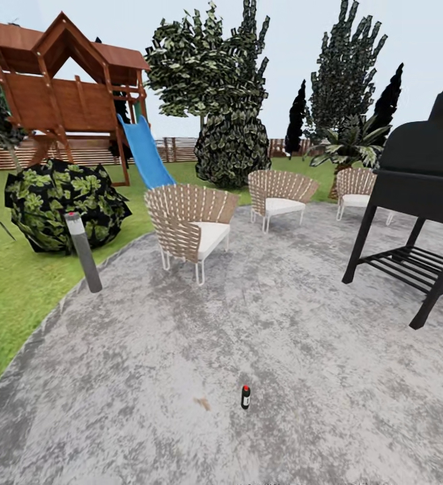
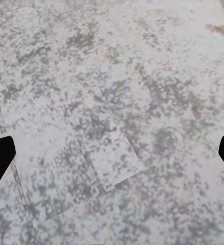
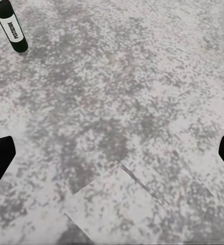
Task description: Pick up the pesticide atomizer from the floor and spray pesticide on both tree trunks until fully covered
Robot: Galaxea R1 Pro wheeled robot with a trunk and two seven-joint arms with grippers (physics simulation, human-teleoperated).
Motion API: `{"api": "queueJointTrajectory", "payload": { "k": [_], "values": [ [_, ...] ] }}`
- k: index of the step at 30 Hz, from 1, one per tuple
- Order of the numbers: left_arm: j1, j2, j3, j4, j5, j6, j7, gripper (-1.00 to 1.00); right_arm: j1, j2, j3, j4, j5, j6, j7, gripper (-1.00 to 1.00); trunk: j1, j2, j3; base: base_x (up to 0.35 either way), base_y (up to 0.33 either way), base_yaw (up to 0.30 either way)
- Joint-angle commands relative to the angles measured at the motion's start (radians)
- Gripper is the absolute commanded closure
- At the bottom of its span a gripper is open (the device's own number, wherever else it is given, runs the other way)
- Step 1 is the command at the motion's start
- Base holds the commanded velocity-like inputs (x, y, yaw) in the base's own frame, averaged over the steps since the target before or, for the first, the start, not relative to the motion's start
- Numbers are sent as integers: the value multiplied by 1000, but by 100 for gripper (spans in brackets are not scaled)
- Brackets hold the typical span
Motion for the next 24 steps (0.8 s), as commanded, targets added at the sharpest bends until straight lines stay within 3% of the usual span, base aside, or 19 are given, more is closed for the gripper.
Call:
{"api": "queueJointTrajectory", "payload": {
  "k": [1,15,24],
  "values": [
    [0,0,2,1,0,-3,0,-100,-1,0,-1,1,-1,-3,0,-100,0,0,-1,0,63,-286],
    [0,0,2,1,0,-2,1,-100,-1,0,-1,1,0,-3,0,-100,0,0,-7,11,16,-286],
    [0,0,2,1,0,-2,4,-100,-1,0,0,1,0,-3,0,-100,0,0,-10,213,202,-286]
  ]
}}
